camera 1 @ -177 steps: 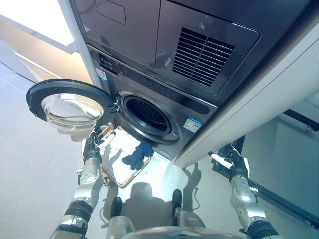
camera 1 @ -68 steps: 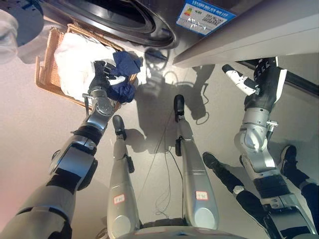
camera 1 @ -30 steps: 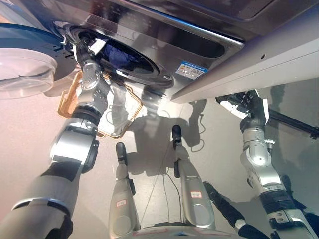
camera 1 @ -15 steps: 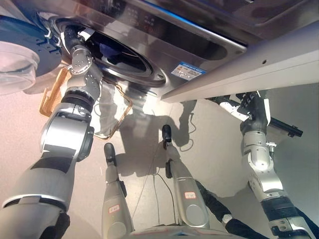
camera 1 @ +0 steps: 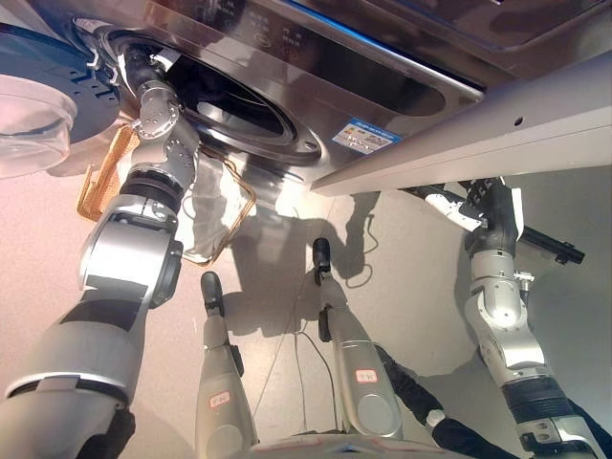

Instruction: Put the clothes in the basket into the washing machine.

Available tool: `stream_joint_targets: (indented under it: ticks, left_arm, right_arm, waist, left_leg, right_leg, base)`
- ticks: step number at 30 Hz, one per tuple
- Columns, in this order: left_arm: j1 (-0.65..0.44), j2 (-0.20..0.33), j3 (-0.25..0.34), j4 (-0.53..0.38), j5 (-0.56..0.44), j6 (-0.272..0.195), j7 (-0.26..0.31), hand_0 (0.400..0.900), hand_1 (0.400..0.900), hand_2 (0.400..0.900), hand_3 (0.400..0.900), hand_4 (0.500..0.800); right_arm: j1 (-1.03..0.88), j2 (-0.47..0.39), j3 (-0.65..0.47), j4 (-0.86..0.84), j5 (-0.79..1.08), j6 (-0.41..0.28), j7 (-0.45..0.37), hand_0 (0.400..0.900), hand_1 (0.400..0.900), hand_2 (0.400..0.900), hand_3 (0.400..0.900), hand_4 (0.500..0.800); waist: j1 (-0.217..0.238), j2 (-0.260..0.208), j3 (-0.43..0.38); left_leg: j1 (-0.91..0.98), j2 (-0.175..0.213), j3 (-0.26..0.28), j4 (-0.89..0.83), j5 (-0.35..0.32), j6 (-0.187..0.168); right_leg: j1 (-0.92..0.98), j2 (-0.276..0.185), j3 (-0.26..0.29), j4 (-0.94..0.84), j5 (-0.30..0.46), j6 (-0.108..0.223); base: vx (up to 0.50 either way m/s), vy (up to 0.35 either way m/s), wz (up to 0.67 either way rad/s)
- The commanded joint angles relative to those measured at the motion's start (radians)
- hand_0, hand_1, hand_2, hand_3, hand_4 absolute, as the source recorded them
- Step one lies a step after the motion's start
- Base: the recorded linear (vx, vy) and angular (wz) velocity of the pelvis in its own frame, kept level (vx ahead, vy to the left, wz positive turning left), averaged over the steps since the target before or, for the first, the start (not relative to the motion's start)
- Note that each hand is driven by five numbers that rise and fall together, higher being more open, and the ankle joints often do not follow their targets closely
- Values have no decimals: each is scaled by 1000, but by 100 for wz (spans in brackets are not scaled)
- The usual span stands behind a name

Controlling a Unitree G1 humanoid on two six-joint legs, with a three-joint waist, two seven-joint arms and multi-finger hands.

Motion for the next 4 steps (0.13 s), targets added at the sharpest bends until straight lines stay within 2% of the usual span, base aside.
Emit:
stream_joint_targets:
  ticks: [1,4]
  left_arm:
    - [81,-19,-4,-70,45,-127,-40,900,900,900,900,800]
    - [90,-15,-13,-69,63,-126,-44,900,900,900,900,800]
  right_arm:
    - [49,-10,-13,-40,-20,-100,-5,900,900,900,900,800]
    - [40,-9,-5,-32,-15,-100,1,900,900,900,900,800]
  waist:
    - [31,22,-206]
    - [35,20,-203]
  left_leg:
    - [56,-32,-26,-2,-52,65]
    - [63,-32,-27,-2,-52,64]
  right_leg:
    - [57,17,22,25,-28,60]
    - [64,13,20,28,-29,61]
  base:
    - [-3,-10,7]
    - [-13,-9,5]
